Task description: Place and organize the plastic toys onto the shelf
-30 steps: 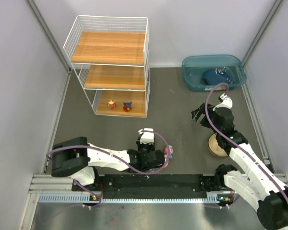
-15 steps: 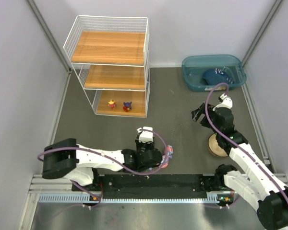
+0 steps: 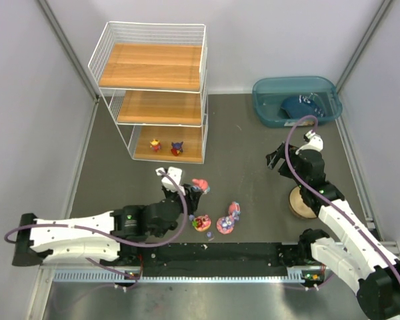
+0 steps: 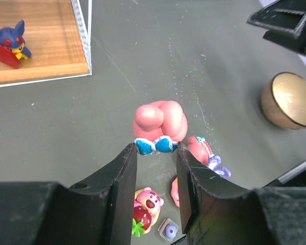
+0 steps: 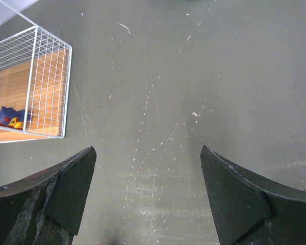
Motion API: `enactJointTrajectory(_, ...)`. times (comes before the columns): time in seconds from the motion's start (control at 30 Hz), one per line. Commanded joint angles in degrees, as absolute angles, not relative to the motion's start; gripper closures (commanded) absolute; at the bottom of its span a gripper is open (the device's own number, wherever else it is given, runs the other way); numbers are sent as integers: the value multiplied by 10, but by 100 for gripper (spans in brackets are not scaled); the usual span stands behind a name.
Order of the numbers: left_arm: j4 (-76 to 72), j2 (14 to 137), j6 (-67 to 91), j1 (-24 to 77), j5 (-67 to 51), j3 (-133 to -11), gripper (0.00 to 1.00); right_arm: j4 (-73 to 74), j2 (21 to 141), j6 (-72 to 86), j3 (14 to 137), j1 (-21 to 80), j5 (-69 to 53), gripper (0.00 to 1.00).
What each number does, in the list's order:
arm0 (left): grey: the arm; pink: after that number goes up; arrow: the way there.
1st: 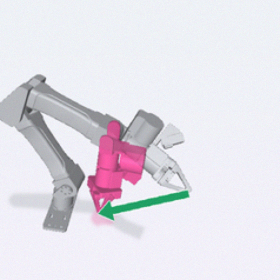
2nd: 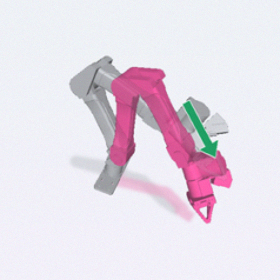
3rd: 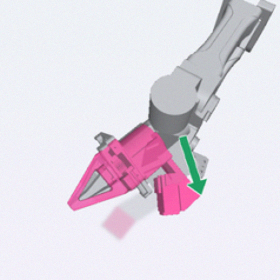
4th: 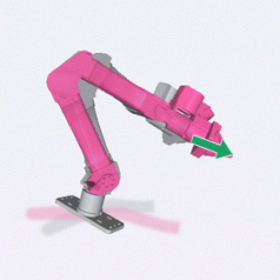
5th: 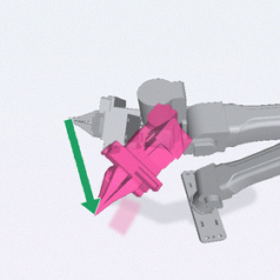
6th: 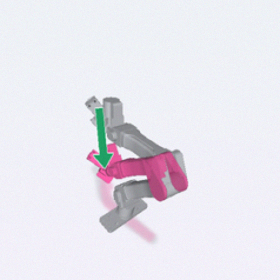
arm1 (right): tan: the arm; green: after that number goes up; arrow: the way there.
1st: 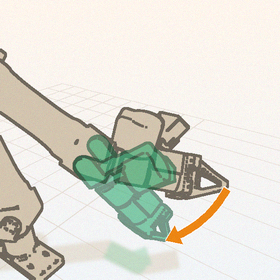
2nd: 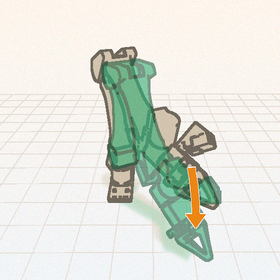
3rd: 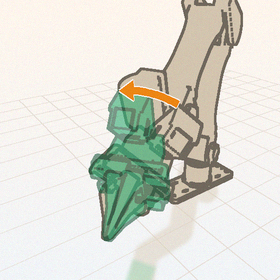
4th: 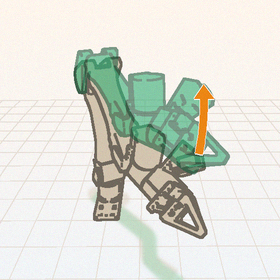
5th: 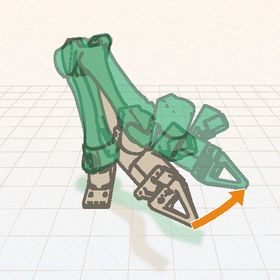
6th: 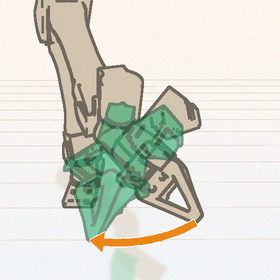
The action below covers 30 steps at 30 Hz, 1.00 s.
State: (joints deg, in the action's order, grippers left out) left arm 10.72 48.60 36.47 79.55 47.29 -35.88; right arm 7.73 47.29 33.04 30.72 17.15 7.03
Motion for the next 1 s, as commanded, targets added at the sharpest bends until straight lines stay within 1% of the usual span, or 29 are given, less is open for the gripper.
enactJointTrajectory(0.0,164,408,322,796,456,-393,100,57,466,327,302,176,77,16)
enactJointTrajectory(0.17,216,383,305,797,461,-435,100,59,463,328,302,176,77,16)
enactJointTrajectory(0.4,281,419,273,796,456,-538,100,59,463,327,301,176,81,15)
enactJointTrajectory(0.6,308,445,184,795,481,-661,100,58,463,323,302,176,81,15)
enactJointTrajectory(0.73,305,461,93,788,490,-735,100,59,464,325,302,176,82,15)
enactJointTrajectory(0.9,307,509,19,758,484,-838,100,58,466,324,301,176,83,15)
enactJointTrajectory(0.97,306,532,-10,730,455,-880,100,58,467,325,302,176,83,15)
